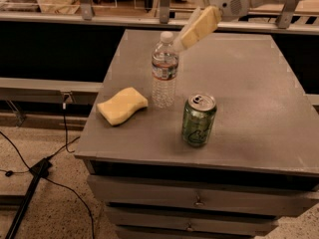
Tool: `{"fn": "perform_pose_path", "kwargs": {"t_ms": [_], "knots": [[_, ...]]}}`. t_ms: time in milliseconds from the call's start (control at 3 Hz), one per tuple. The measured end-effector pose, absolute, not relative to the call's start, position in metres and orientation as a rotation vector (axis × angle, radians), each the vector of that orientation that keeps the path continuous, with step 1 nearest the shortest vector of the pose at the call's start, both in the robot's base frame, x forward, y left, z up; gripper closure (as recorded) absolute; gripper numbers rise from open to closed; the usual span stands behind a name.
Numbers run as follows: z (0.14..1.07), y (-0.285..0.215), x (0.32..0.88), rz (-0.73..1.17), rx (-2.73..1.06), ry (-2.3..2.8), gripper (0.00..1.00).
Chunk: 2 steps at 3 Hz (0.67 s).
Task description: Move water bottle near sponge
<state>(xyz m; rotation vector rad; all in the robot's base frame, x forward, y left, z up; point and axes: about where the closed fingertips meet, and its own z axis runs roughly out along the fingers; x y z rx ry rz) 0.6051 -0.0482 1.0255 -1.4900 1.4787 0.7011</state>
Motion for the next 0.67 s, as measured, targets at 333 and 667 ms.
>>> {"fn": "perform_pose_path", "kwargs": {"t_ms": [333, 667], "knots": [[1.0503, -0.0565, 0.61, 0.661, -1.465, 1.446, 0.0], [1.0502, -0.0564, 0.61, 0.661, -1.465, 1.446, 0.0]]}}
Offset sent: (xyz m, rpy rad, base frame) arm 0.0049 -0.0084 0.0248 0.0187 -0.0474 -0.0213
